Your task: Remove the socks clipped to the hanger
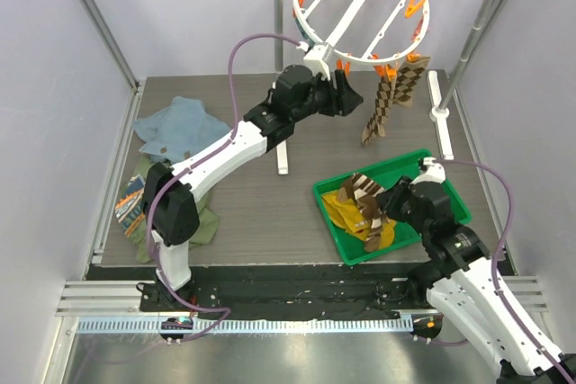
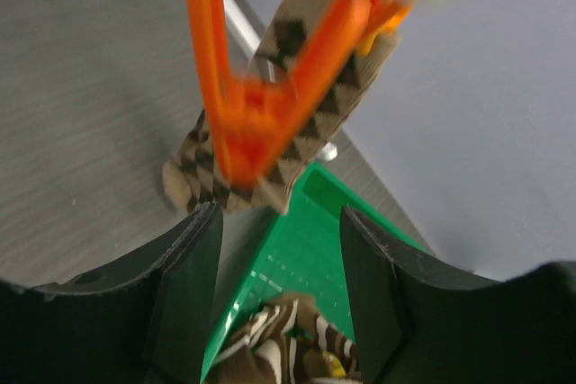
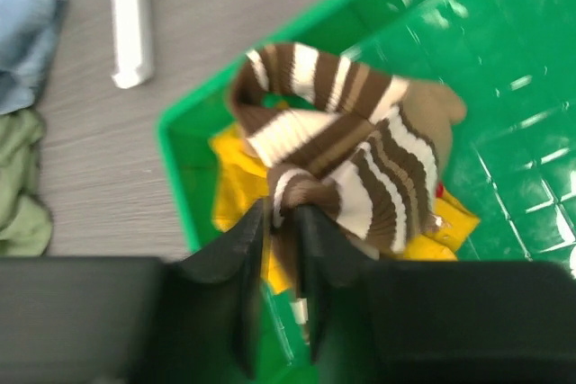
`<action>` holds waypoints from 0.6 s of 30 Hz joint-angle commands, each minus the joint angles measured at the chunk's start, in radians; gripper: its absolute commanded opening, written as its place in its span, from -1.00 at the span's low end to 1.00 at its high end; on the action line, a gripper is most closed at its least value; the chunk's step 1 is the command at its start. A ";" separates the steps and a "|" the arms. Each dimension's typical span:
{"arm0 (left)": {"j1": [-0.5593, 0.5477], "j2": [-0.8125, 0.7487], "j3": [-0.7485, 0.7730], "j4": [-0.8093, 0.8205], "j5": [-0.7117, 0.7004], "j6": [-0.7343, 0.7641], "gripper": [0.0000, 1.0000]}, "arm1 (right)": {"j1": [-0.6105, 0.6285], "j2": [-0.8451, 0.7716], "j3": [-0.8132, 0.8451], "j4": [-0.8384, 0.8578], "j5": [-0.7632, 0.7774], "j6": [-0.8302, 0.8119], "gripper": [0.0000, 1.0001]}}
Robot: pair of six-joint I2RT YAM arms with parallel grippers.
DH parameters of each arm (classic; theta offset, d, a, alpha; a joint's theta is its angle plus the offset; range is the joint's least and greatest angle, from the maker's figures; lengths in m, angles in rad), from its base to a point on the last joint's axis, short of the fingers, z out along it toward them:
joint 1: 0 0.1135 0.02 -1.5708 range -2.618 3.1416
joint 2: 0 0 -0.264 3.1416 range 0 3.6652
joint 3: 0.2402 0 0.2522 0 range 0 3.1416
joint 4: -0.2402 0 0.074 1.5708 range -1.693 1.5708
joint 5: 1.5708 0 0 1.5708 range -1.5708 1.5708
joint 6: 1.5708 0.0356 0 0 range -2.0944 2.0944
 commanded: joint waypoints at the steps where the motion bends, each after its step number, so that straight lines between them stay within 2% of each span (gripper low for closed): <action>1: 0.005 -0.105 -0.118 0.061 -0.002 -0.005 0.20 | 0.004 0.025 -0.110 0.204 0.039 0.061 -0.32; 3: 0.003 -0.144 -0.164 0.069 -0.002 -0.002 0.29 | 0.005 0.064 -0.134 0.266 0.000 0.042 -0.12; 6: 0.003 -0.197 -0.251 0.077 -0.003 0.007 0.38 | 0.005 0.134 -0.149 0.303 0.006 0.033 -0.04; 11: 0.005 -0.259 -0.350 0.034 0.000 0.058 0.43 | 0.004 0.217 -0.195 0.373 0.016 0.036 -0.03; 15: 0.005 -0.316 -0.396 -0.027 -0.031 0.111 0.47 | 0.004 0.219 -0.255 0.411 0.054 0.053 -0.02; 18: 0.005 -0.360 -0.406 -0.063 -0.039 0.150 0.48 | 0.005 0.199 -0.244 0.358 0.086 0.055 0.01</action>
